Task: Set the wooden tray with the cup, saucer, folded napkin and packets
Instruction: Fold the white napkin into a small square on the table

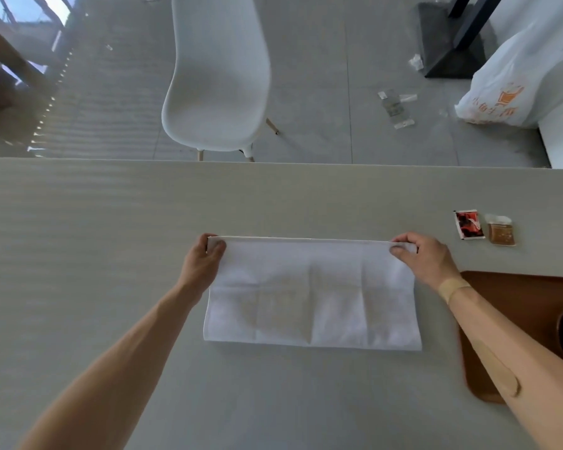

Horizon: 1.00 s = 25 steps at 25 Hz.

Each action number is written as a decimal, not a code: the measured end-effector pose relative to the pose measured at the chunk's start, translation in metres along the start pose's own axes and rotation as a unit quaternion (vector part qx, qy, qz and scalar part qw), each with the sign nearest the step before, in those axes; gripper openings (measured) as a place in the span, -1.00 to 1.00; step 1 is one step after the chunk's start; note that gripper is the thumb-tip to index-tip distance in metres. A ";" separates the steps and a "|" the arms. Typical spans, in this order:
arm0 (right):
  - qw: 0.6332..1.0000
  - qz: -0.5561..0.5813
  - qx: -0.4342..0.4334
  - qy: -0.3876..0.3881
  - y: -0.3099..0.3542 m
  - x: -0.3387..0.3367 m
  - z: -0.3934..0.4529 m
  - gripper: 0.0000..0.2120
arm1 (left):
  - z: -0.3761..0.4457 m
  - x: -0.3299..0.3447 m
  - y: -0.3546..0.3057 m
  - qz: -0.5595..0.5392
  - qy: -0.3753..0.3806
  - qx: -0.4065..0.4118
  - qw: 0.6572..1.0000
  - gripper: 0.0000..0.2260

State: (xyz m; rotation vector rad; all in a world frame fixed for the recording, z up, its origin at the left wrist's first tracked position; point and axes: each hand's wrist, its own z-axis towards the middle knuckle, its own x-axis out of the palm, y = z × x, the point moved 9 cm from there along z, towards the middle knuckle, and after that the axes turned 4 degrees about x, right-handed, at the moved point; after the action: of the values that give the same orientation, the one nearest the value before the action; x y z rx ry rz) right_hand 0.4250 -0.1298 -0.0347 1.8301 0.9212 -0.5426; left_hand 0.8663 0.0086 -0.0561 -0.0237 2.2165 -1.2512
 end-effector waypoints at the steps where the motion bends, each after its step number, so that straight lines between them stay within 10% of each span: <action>1: 1.000 -0.013 0.002 -0.002 -0.001 0.004 0.005 -0.94 | 0.004 0.002 0.000 0.023 -0.011 0.007 1.000 -0.96; 16: 0.972 -0.184 -0.008 -0.146 0.000 0.011 -0.002 -0.73 | 0.010 -0.001 -0.007 0.297 -0.097 0.036 0.949 -0.75; 20: 0.942 -0.231 -0.152 -0.191 0.042 0.034 -0.048 -0.58 | -0.039 0.037 -0.044 0.354 -0.084 0.219 0.905 -0.71; 25: 0.919 -0.279 -0.274 -0.054 0.066 0.142 -0.120 -0.48 | -0.132 0.148 -0.038 0.383 0.069 0.363 0.847 -0.57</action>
State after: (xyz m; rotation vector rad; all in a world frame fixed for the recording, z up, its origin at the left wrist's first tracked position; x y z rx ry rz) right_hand 0.5598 0.0137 -0.0472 1.0138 1.3670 -0.6424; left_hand 0.6683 0.0466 -0.0467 1.1539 1.4285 -1.5049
